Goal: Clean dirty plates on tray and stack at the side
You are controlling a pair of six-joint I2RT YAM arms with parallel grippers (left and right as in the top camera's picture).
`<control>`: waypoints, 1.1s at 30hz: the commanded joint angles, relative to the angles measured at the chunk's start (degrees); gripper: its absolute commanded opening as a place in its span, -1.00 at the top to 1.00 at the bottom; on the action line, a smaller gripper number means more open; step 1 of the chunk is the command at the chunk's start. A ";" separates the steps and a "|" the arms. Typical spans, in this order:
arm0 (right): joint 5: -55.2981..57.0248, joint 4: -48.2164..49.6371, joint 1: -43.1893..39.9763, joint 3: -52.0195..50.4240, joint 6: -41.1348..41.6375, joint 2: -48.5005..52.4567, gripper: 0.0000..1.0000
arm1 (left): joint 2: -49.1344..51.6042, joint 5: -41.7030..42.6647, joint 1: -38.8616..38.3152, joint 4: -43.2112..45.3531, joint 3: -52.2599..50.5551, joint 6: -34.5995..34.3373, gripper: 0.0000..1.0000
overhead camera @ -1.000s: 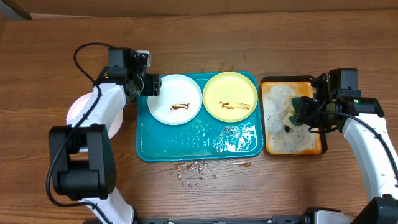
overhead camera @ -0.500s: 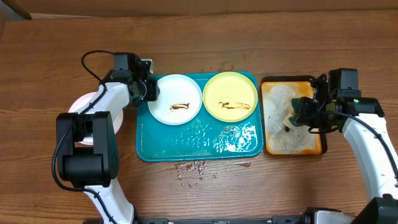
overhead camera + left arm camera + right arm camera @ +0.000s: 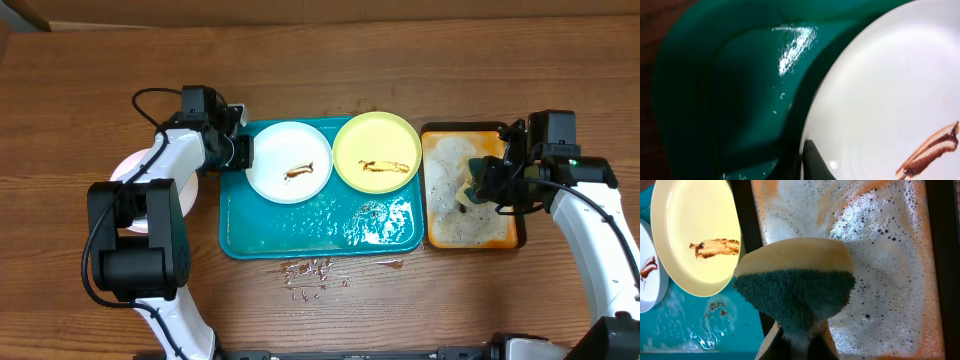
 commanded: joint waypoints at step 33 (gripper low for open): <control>2.93 8.39 0.02 -1.27 -6.19 18.32 0.92 | -14.88 -14.88 -9.94 -32.81 -2.34 -24.46 0.92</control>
